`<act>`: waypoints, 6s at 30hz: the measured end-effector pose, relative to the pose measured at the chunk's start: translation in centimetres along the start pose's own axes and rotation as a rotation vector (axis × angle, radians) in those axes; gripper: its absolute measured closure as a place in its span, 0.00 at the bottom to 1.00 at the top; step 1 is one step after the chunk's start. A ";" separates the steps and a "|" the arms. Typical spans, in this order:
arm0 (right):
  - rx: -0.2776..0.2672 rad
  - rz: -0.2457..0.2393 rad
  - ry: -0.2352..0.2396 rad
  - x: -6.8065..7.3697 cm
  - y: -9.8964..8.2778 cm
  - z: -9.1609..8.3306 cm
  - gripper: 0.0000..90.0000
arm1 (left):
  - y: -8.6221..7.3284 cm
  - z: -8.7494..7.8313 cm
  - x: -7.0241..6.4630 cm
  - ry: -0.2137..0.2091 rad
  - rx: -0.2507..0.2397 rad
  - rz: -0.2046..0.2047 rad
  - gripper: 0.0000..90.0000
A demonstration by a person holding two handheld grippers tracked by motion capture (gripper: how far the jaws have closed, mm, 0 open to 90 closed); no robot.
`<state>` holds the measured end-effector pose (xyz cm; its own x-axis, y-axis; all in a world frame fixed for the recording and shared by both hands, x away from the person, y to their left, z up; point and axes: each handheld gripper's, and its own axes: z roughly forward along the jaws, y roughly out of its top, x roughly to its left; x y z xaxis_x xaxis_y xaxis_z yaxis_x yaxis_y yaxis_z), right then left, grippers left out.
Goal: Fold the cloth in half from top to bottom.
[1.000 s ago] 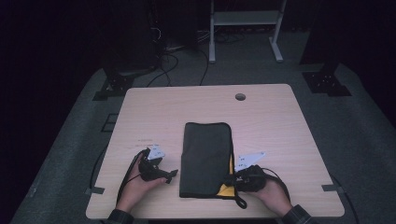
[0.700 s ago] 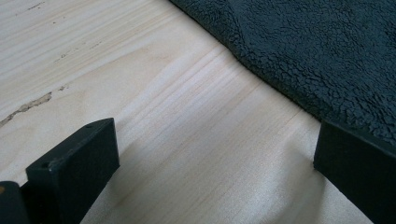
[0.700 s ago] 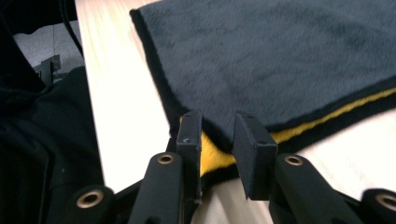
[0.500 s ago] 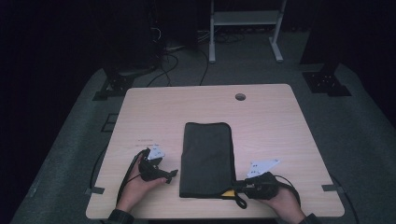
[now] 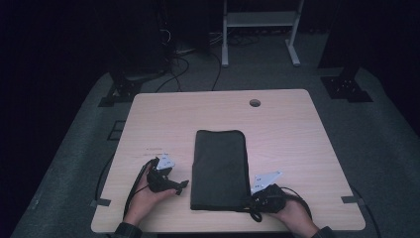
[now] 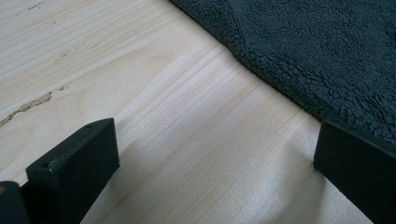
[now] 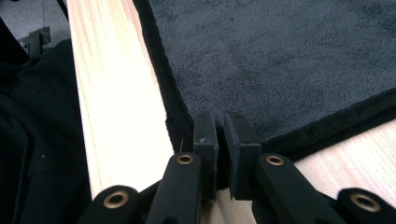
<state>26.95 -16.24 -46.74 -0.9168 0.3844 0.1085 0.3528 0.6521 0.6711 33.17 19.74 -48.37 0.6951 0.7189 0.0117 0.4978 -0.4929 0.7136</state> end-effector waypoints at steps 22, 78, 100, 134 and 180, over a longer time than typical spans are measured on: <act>-0.115 0.106 -0.168 -8.9 4.2 -1.8 0.64 | 6.0 1.4 3.6 -0.039 -0.052 -0.032 0.37; -0.115 0.235 -0.204 -19.9 7.4 5.1 0.91 | 11.5 9.2 7.1 -0.116 0.056 -0.082 0.94; -0.224 0.151 -0.254 -19.0 11.1 1.0 0.91 | 14.4 3.5 7.6 -0.091 -0.131 -0.015 0.95; -0.216 0.076 -0.090 -9.7 5.1 -1.0 0.91 | 7.0 -1.7 0.6 -0.278 -0.130 -0.011 0.95; -0.221 0.088 -0.010 -5.7 2.2 -2.5 0.83 | 3.9 -3.2 -2.3 -0.336 -0.100 -0.007 0.85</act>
<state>32.45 -18.61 -44.09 -0.8820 0.4408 0.1668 0.3807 0.4576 0.8036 31.82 17.75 -43.40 0.8318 0.5125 -0.2131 0.4619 -0.4261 0.7779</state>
